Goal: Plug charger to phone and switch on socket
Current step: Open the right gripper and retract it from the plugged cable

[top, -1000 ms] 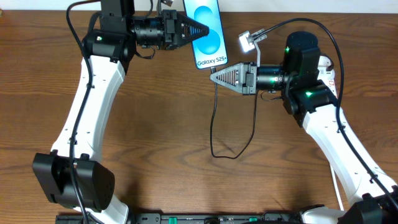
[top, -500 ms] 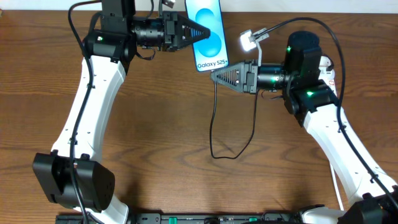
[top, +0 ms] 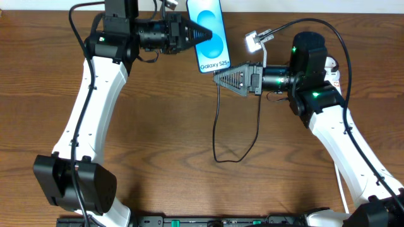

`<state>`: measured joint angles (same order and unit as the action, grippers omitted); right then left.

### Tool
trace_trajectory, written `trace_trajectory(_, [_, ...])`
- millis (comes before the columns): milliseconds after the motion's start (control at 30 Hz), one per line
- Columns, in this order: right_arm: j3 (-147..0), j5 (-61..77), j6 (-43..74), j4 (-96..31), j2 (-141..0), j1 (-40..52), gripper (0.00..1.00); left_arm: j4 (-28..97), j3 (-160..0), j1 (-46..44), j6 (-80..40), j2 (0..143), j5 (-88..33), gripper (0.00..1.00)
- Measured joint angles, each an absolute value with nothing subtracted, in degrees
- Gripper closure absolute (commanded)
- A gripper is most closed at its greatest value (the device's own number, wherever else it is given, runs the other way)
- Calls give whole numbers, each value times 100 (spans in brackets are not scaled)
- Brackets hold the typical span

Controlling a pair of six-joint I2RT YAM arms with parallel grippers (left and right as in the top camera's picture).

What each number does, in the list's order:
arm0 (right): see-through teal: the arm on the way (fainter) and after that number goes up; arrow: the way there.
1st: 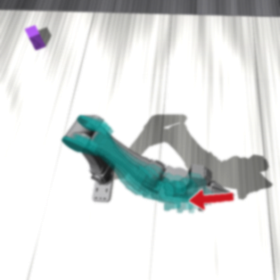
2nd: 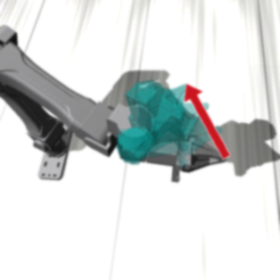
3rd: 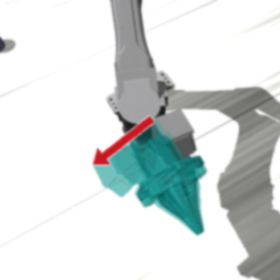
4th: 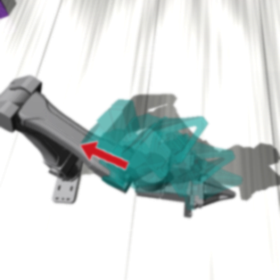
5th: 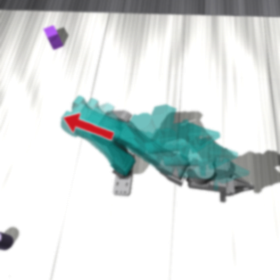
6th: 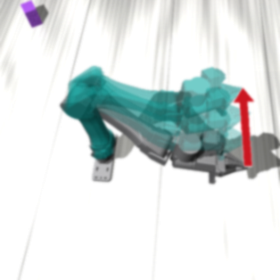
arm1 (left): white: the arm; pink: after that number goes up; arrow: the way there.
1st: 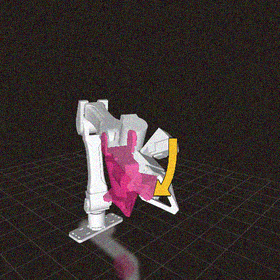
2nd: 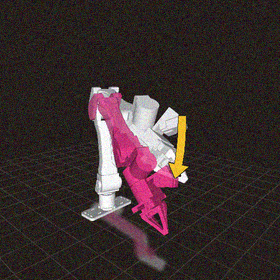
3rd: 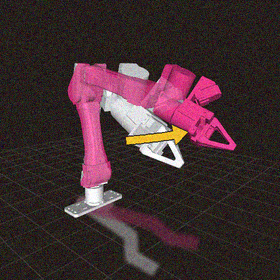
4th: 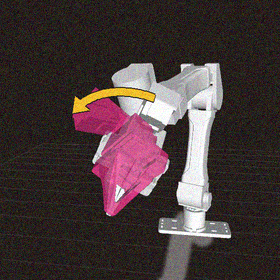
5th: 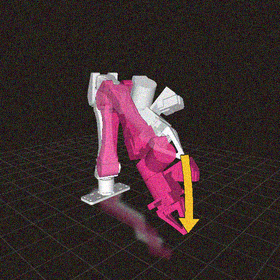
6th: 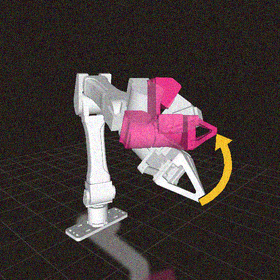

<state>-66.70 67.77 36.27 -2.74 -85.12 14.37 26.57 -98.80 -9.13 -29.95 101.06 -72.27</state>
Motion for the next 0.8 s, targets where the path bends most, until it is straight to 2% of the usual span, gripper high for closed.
trace_trajectory(267, [-6670,6901,3680,-355,-8512,1017,1,3865,-9878,-913,-2145,10167,-7006,93])
trace_trajectory(433, [-6678,6643,3627,-1096,-8512,760,1,4466,-9878,-926,-1551,10202,-6963,93])
trace_trajectory(633, [-6700,5028,3321,-2954,-8510,628,1,5489,-9878,-1072,-362,10263,-6895,93])
trace_trajectory(800, [-6700,3450,3131,-3955,-8510,628,1,6112,-9878,-1319,952,10499,-6779,93])
